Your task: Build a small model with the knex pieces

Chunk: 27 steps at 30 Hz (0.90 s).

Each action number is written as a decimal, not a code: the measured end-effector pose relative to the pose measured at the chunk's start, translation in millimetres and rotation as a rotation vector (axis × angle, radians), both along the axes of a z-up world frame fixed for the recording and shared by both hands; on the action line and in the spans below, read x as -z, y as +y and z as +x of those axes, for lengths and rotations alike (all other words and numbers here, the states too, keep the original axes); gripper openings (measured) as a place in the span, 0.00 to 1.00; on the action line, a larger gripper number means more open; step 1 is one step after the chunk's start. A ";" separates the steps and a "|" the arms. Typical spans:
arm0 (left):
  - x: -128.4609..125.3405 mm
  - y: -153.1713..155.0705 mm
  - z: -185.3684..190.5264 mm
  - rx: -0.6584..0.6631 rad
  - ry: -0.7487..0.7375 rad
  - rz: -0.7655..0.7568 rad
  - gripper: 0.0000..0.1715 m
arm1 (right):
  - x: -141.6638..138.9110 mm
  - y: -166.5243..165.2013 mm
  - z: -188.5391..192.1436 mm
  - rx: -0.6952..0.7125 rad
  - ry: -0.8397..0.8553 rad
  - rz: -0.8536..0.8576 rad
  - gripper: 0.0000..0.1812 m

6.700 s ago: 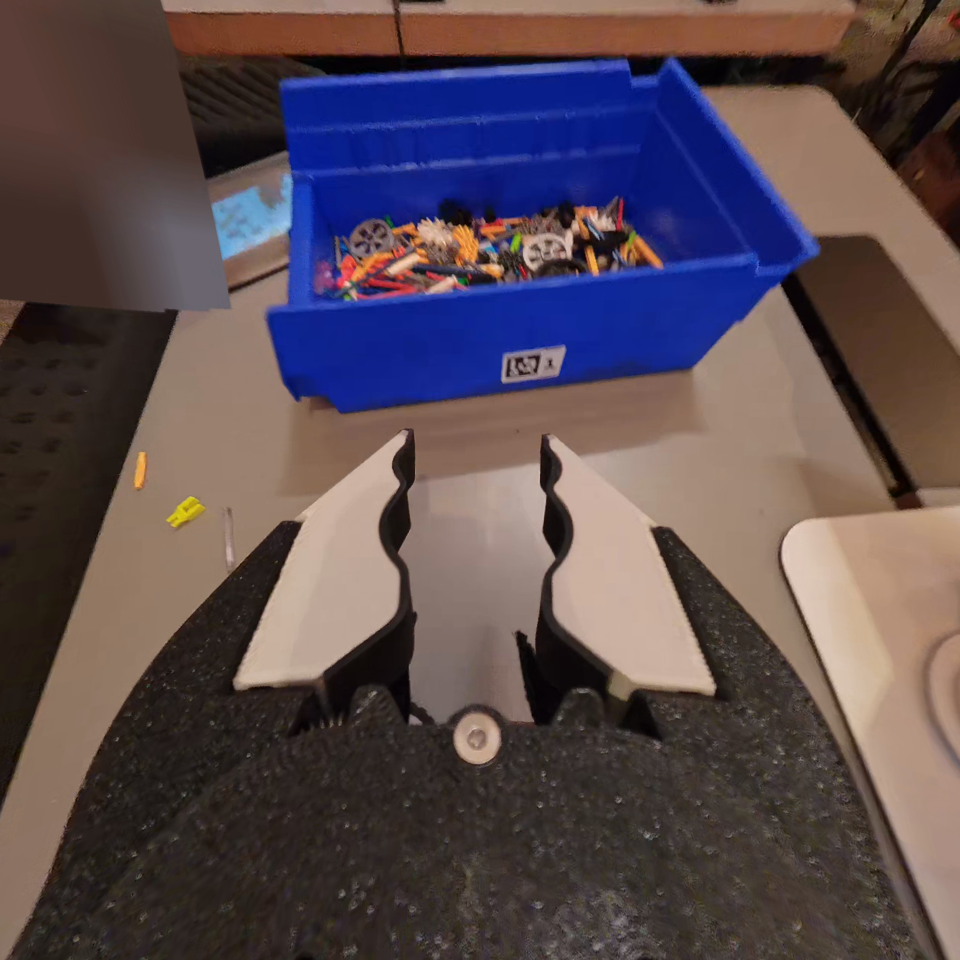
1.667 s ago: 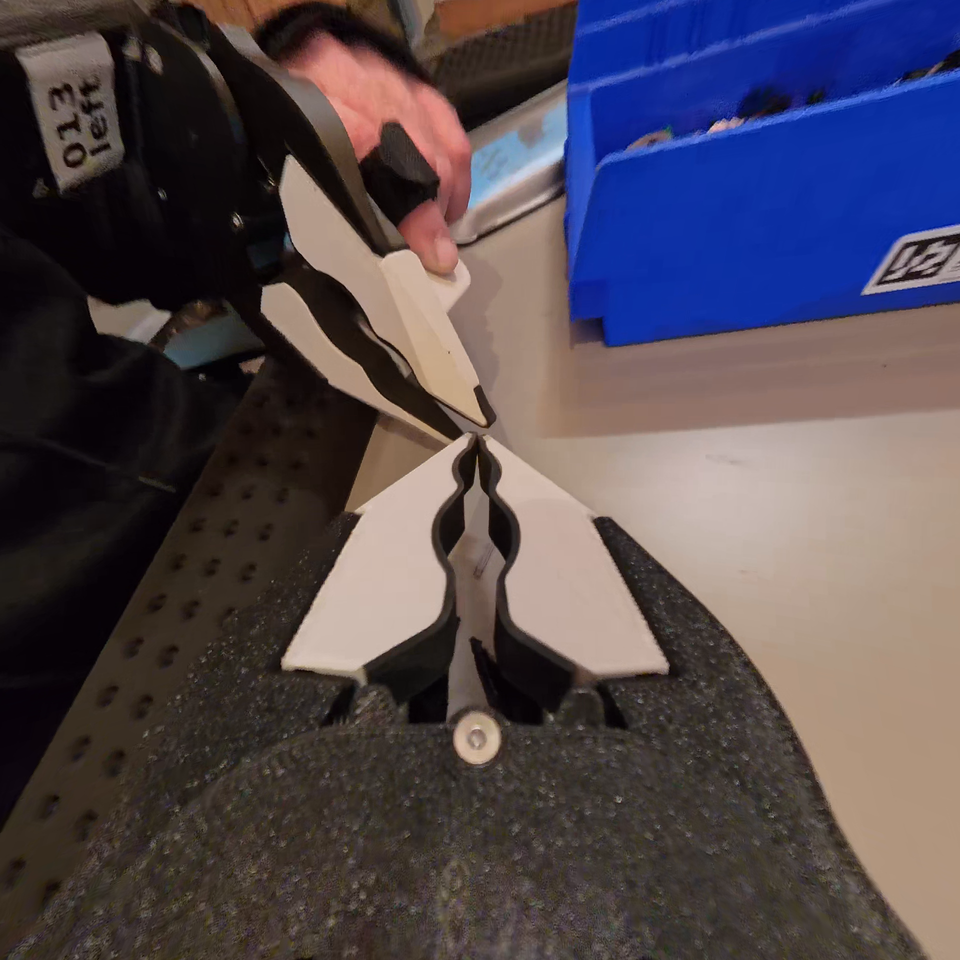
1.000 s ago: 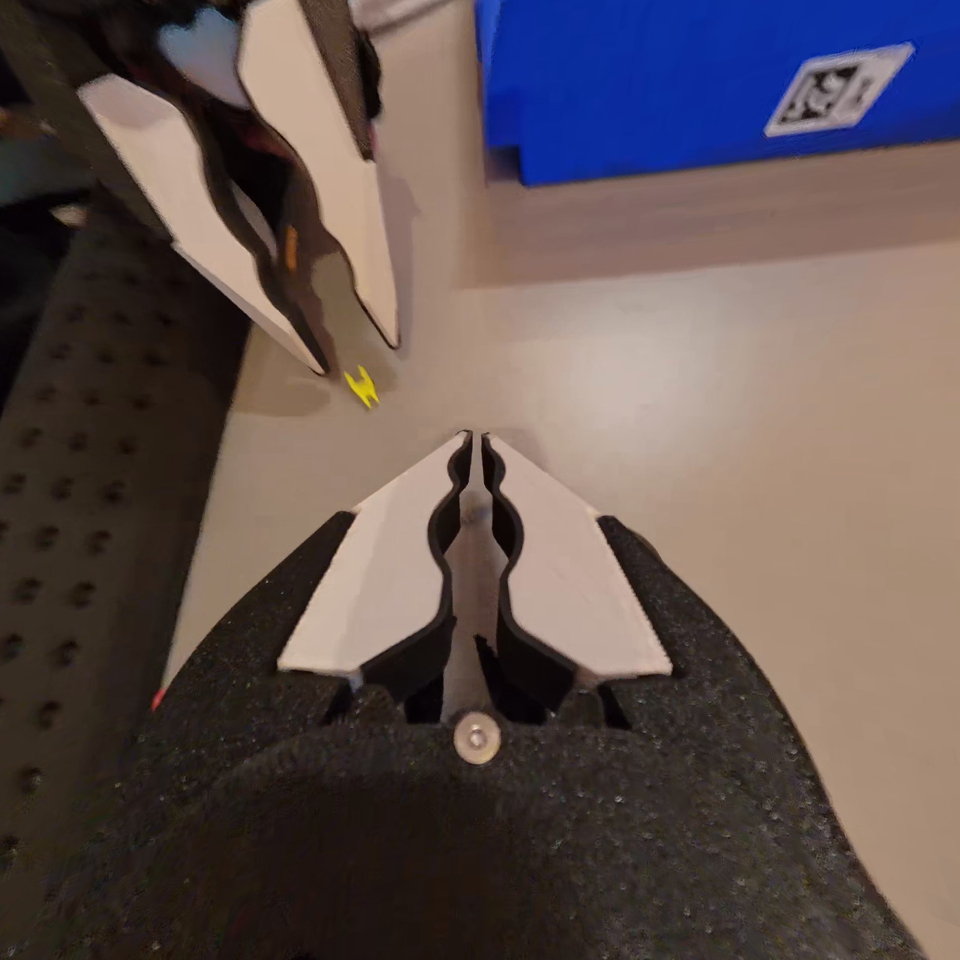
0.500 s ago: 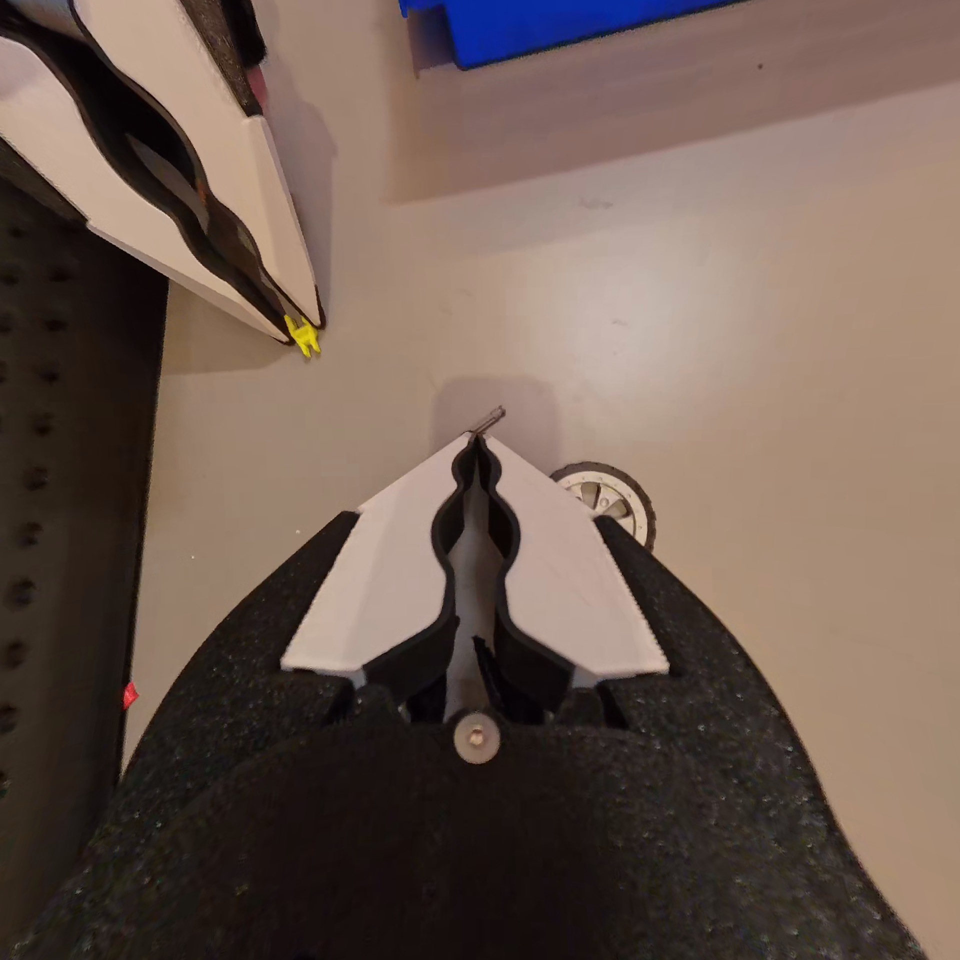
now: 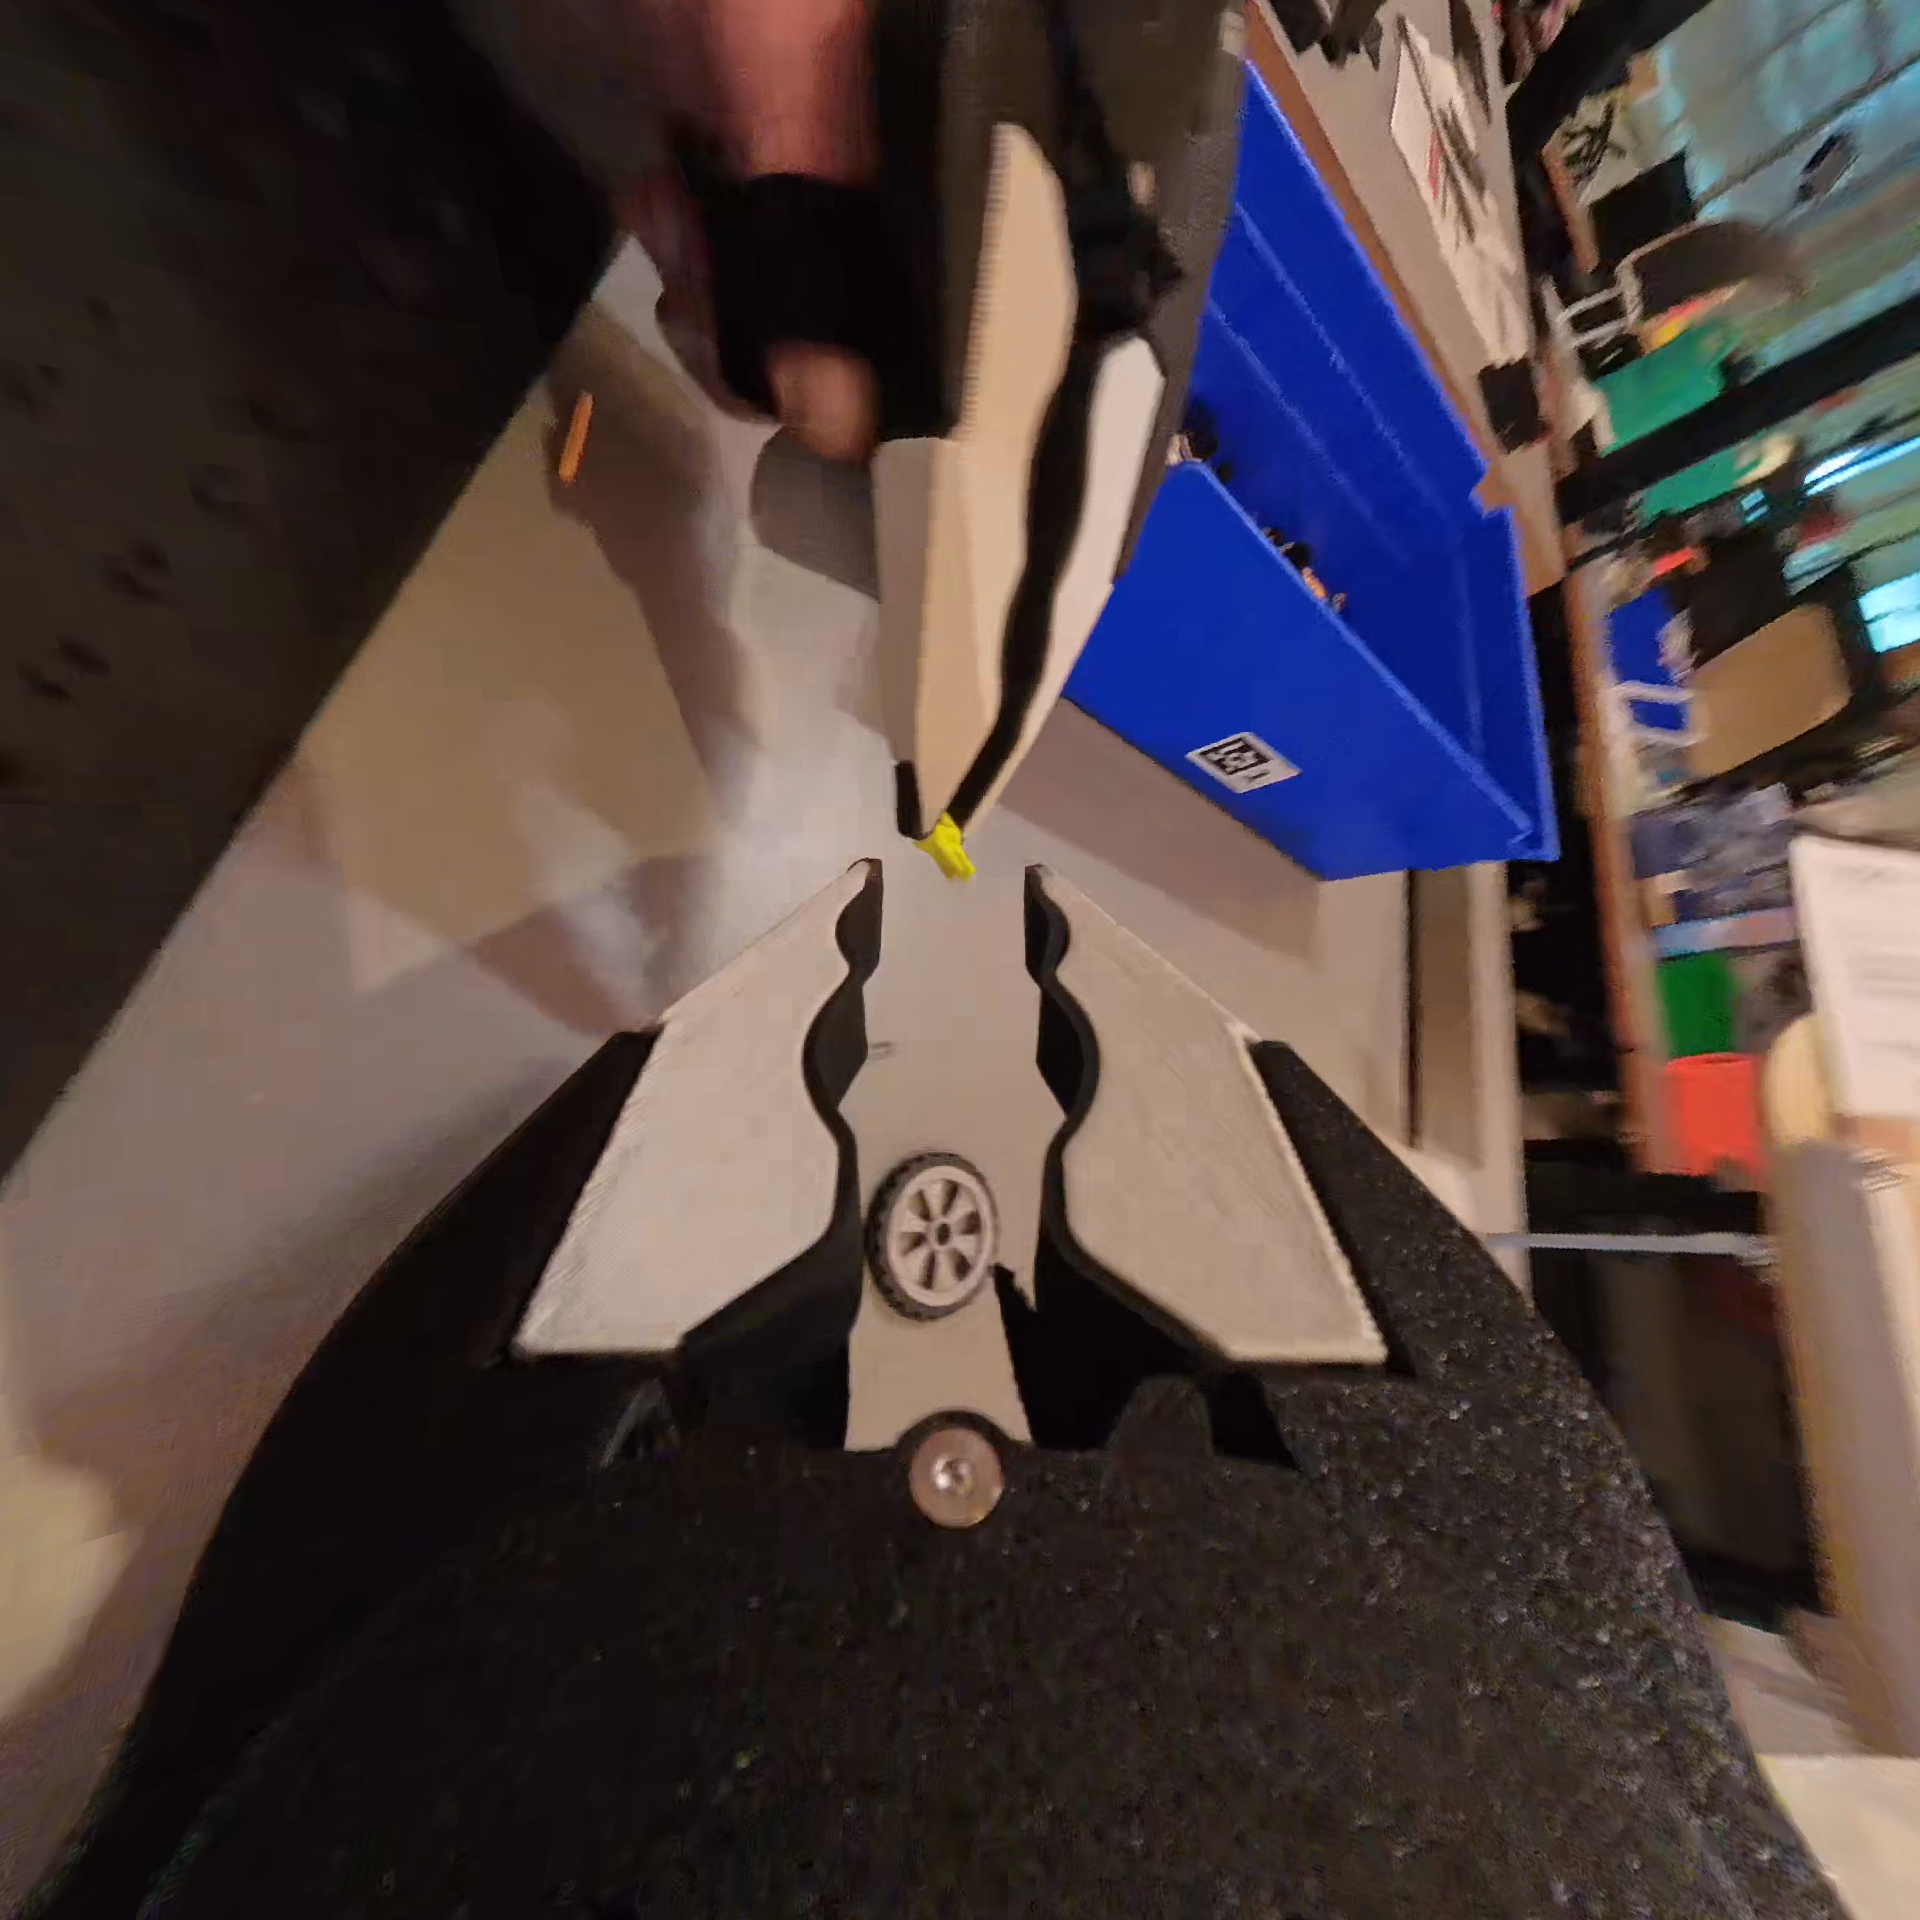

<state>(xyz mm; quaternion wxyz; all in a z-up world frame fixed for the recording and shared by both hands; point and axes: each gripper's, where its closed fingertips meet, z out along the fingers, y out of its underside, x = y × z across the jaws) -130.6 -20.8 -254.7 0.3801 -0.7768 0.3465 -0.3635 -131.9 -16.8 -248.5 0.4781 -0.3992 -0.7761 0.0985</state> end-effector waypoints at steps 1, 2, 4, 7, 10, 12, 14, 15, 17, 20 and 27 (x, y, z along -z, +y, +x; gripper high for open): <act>-1.1 -0.5 2.0 0.011 -0.012 -0.025 0.04 | 1.4 0.7 -1.1 0.005 -0.016 0.070 0.15; -3.0 -0.5 4.4 0.022 -0.024 -0.042 0.04 | 1.3 0.7 -3.0 0.006 -0.022 0.134 0.15; -6.2 -0.3 9.1 0.044 -0.039 -0.068 0.04 | -0.9 -4.0 -7.1 -0.010 -0.022 0.208 0.12; -11.0 3.7 10.1 0.057 -0.039 -0.080 0.04 | -6.6 0.5 -6.8 0.015 -0.012 0.268 0.09; -19.7 7.0 13.1 0.070 -0.068 -0.088 0.04 | -15.1 4.1 -4.1 0.035 0.029 0.245 0.07; -29.3 8.3 15.6 0.093 -0.107 -0.093 0.04 | -24.1 5.7 -1.8 0.047 0.083 0.190 0.06; -38.6 8.5 19.3 0.117 -0.153 -0.099 0.04 | -32.9 5.7 1.4 0.044 0.135 0.119 0.05; -43.5 8.5 21.3 0.131 -0.181 -0.101 0.04 | -37.4 5.6 3.1 0.043 0.164 0.079 0.05; -52.6 8.0 25.1 0.159 -0.248 -0.122 0.04 | -46.3 5.0 6.2 0.032 0.221 0.009 0.04; -62.0 8.6 28.9 0.192 -0.323 -0.146 0.04 | -55.4 5.7 9.6 0.027 0.272 -0.047 0.04; -79.1 8.4 37.3 0.254 -0.488 -0.220 0.05 | -72.1 5.5 16.7 -0.005 0.361 -0.123 0.04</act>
